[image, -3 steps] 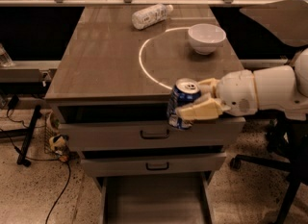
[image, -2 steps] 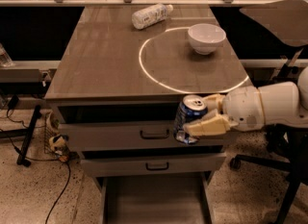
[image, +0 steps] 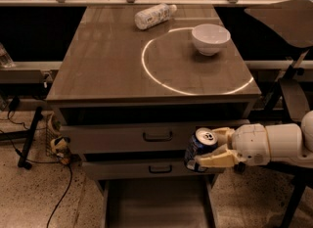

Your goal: Place pepsi can into bottom drawer

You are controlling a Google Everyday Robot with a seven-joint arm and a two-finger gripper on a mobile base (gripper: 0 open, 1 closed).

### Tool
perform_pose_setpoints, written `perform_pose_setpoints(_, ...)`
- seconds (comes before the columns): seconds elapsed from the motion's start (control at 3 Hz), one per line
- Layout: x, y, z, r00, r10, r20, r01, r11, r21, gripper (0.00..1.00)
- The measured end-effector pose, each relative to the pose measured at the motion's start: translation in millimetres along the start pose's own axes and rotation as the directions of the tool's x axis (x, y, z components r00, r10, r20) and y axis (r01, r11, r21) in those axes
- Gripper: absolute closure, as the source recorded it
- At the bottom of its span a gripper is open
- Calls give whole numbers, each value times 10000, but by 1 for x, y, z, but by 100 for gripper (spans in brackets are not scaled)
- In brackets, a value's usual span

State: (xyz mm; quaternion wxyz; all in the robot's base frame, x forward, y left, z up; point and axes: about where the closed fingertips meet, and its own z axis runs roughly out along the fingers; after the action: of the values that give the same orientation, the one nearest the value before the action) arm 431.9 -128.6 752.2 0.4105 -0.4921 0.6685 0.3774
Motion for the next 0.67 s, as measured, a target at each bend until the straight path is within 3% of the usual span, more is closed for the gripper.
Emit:
perform_pose_setpoints(0.33,0,0,0,10000,0,0,0,10000,0,100)
perform_pose_setpoints(0.67,30,2,16,10000,16,-44,-15,9997,227,100)
